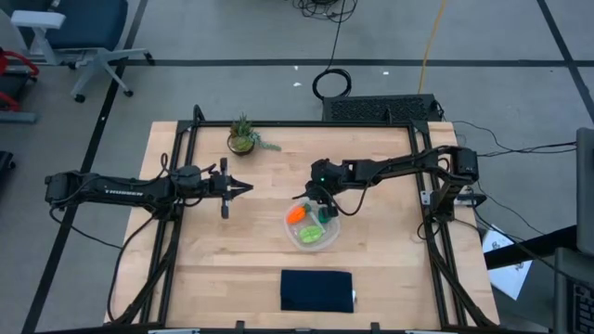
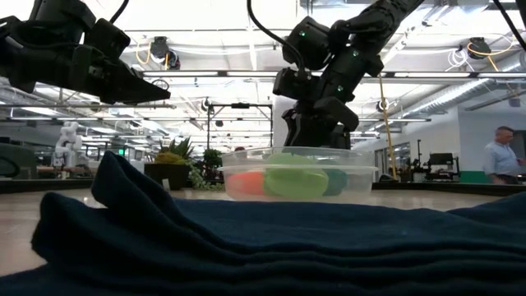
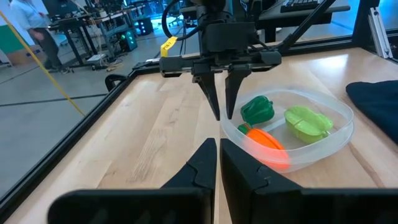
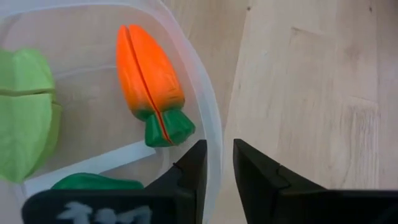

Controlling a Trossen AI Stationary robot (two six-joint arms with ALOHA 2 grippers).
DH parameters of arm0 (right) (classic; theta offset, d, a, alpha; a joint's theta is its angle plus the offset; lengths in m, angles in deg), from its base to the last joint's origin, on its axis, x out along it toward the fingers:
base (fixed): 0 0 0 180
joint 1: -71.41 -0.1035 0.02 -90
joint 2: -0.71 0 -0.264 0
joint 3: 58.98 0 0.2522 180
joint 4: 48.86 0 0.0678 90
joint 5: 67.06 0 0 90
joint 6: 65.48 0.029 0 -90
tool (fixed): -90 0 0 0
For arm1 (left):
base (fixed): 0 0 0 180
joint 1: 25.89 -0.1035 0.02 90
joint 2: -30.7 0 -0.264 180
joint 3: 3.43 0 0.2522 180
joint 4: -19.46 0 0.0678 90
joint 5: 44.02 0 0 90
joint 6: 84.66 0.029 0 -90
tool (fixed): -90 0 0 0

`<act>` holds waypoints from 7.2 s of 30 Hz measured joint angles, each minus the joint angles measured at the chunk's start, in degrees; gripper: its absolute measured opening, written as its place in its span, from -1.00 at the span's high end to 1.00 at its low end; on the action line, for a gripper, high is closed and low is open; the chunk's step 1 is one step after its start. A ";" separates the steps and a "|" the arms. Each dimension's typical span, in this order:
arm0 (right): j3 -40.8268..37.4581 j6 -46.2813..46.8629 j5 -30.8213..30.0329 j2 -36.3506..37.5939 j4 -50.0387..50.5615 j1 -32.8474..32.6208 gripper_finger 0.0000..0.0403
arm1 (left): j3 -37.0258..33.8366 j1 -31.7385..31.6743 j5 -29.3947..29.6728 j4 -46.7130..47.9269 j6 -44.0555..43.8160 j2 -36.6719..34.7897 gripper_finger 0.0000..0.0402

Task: Pick and placing Produce into tupperware
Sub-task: Adjust the transparent bin, then return to Home Position

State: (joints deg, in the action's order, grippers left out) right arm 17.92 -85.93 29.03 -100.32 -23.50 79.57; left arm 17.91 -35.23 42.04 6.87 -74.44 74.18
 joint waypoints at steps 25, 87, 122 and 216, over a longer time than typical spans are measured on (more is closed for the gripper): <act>-0.04 8.84 -0.03 -1.09 -0.13 -0.72 0.98 | 0.00 0.00 0.00 -0.02 0.02 0.00 0.87; -0.04 25.90 -8.84 -0.94 -3.03 -3.80 0.19 | -0.01 0.00 0.00 0.00 -0.24 -0.01 0.87; -0.09 19.24 -16.33 1.00 0.73 -1.62 0.97 | -0.01 -0.02 0.00 0.83 -0.20 0.00 0.87; -24.95 28.27 -15.64 50.58 -6.91 -9.21 1.00 | 0.00 12.84 13.21 0.03 11.11 -15.09 0.99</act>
State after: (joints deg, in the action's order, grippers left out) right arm -7.03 -57.66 13.39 -49.74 -30.41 70.37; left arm 17.91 -22.40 55.24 6.90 -63.33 59.08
